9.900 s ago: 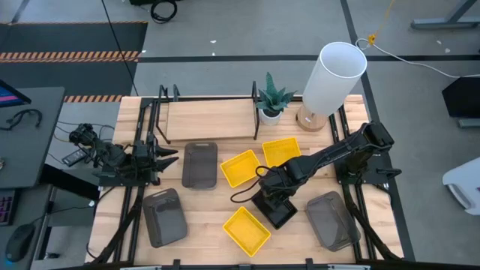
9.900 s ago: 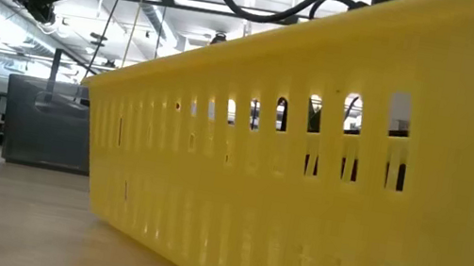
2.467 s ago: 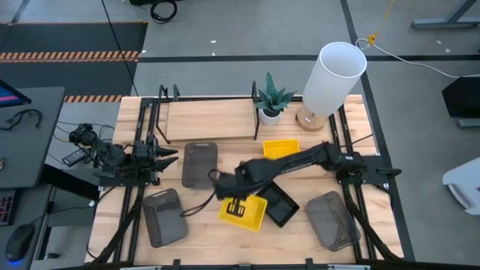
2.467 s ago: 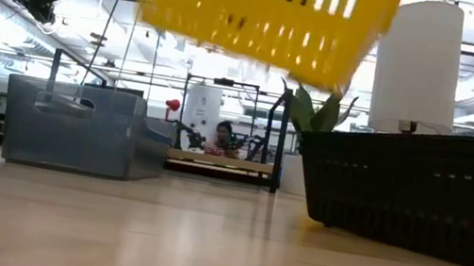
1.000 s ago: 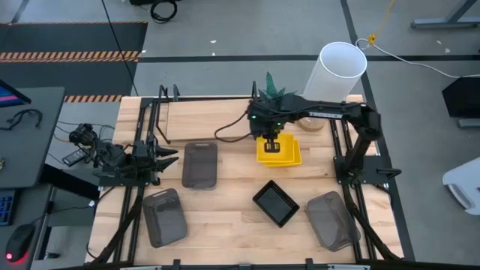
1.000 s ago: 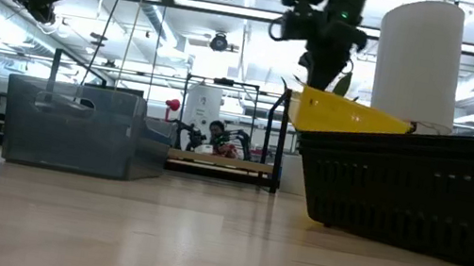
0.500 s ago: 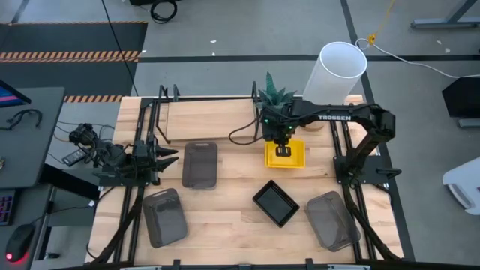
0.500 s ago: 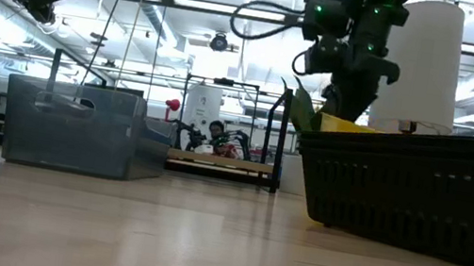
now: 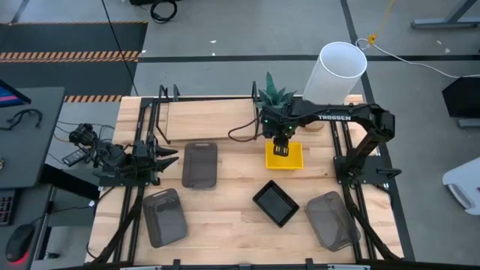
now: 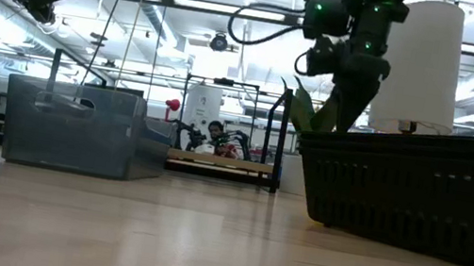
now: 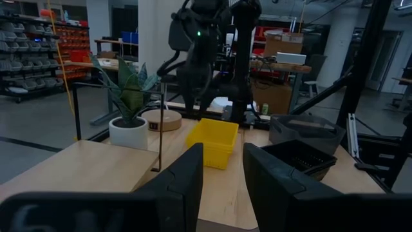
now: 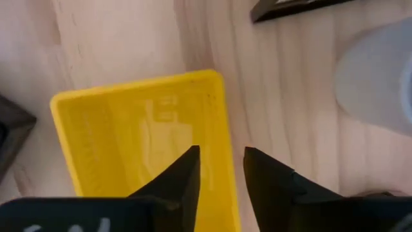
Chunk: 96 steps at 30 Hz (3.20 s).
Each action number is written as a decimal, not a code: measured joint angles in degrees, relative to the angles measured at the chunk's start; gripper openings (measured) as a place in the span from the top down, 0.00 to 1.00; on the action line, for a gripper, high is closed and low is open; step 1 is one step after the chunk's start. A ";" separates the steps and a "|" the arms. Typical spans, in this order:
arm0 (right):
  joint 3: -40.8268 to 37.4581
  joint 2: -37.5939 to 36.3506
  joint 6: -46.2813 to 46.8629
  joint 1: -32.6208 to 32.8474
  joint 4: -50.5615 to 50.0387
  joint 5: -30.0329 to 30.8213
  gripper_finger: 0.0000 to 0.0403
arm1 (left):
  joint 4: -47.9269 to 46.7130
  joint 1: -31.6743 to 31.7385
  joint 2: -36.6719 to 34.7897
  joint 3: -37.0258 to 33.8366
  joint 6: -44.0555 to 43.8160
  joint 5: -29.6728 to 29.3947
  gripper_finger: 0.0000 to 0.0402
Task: Stack baskets on shelf by color
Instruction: Stack the bottom yellow basket on top of the top yellow baskets, then put the stacked yellow baskets on the shelf
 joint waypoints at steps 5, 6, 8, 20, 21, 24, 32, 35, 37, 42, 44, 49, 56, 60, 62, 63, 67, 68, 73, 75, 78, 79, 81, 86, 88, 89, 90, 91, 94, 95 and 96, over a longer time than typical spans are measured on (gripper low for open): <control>2.92 0.00 3.06 0.75 -0.46 0.16 0.64 | 0.00 0.00 0.00 0.00 0.02 -0.01 0.71; 2.97 0.00 3.49 1.58 -0.06 0.18 0.64 | 0.00 0.00 0.00 -0.01 0.02 0.00 0.71; 2.66 0.00 4.63 4.15 0.70 0.58 0.64 | 0.00 0.00 0.00 0.01 0.01 0.00 0.71; 2.54 0.74 13.99 17.16 -9.31 5.58 0.64 | 0.01 0.00 0.00 0.01 0.00 -0.01 0.71; 2.56 0.74 13.91 17.69 -11.40 5.80 0.64 | 0.00 0.02 0.00 0.01 0.00 -0.02 0.71; 2.56 0.74 9.56 19.10 -17.67 6.31 0.62 | 0.00 0.01 0.00 0.01 0.00 0.00 0.71; 2.56 0.94 -8.56 21.81 -21.62 7.20 0.55 | 0.00 0.02 0.00 0.01 0.02 -0.01 0.71; 1.56 1.95 -13.89 23.27 -21.49 7.84 0.51 | 0.00 0.00 0.00 -0.01 0.02 0.00 0.71; -0.54 2.03 -17.94 24.28 -21.46 8.61 0.49 | 0.00 0.02 0.00 0.00 0.00 -0.01 0.71; -5.85 2.03 -22.89 26.63 -20.71 15.22 0.45 | 0.00 0.02 0.00 0.01 0.02 -0.01 0.71; -7.55 2.03 -22.89 26.96 -20.24 16.34 0.45 | 0.00 0.00 0.00 0.01 0.00 -0.02 0.71; -12.52 1.99 -25.54 26.90 -17.29 16.00 0.47 | 0.01 0.02 0.00 0.01 0.02 -0.02 0.71; -18.80 1.97 -31.56 26.22 -4.77 18.68 0.49 | -0.01 0.01 0.00 -0.01 0.02 -0.01 0.71; -20.20 1.97 -32.58 25.47 -1.19 18.67 0.51 | 0.00 0.00 0.00 0.00 0.00 -0.02 0.71; -20.20 1.97 -32.52 25.24 -0.80 18.67 0.53 | 0.02 0.02 0.00 -0.01 0.02 -0.02 0.71; -20.20 1.97 -32.45 25.21 -0.80 18.64 0.55 | -0.02 0.00 0.00 0.01 0.02 -0.02 0.71; -20.21 1.97 -32.36 25.24 0.21 17.98 0.60 | -0.01 0.00 0.00 0.00 0.01 -0.02 0.71; -20.20 1.97 -32.34 25.24 0.31 17.86 0.61 | 0.00 0.02 0.00 0.01 0.02 -0.02 0.71; -20.20 1.97 -32.34 25.24 1.09 17.86 0.71 | 0.00 0.01 0.00 0.00 0.01 -0.02 0.71; -20.12 1.97 -32.26 25.39 1.25 18.10 0.77 | 0.00 0.01 0.00 0.00 0.02 -0.02 0.71; -18.61 1.95 -32.15 26.25 1.25 18.29 0.86 | 0.00 0.02 0.00 0.00 0.02 -0.02 0.71; -17.70 1.95 -32.17 26.60 0.96 18.21 0.89 | 0.00 0.02 0.00 0.01 0.00 0.00 0.71; -15.29 1.95 -31.75 27.25 -0.67 17.83 0.95 | 0.00 0.02 0.00 0.00 0.02 -0.02 0.71; -5.97 1.95 -23.36 28.34 -3.58 16.28 0.96 | 0.00 0.01 0.00 0.01 0.02 -0.02 0.71; -1.68 1.99 -19.02 29.07 -2.26 16.48 0.96 | 0.00 0.00 0.00 0.00 0.02 0.00 0.71; 0.39 1.98 -17.69 29.67 -1.49 16.57 0.96 | 0.00 0.02 0.00 0.00 0.02 -0.02 0.71; 2.38 2.16 -16.61 30.32 -1.15 16.42 0.97 | 0.00 0.01 0.00 0.01 0.01 -0.02 0.71; 4.45 2.86 -15.43 30.82 -1.45 15.85 0.97 | 0.00 0.00 0.00 0.01 0.00 -0.01 0.71; 11.02 6.10 -11.25 31.86 -1.92 14.27 0.97 | -0.01 0.01 0.00 0.00 0.02 -0.02 0.71; 13.53 7.47 -10.06 32.01 -1.81 14.26 0.97 | 0.00 0.02 0.00 0.01 0.02 -0.02 0.71; 16.15 9.02 -9.26 32.14 -1.72 14.40 0.97 | 0.03 0.01 0.00 -0.01 0.01 -0.02 0.71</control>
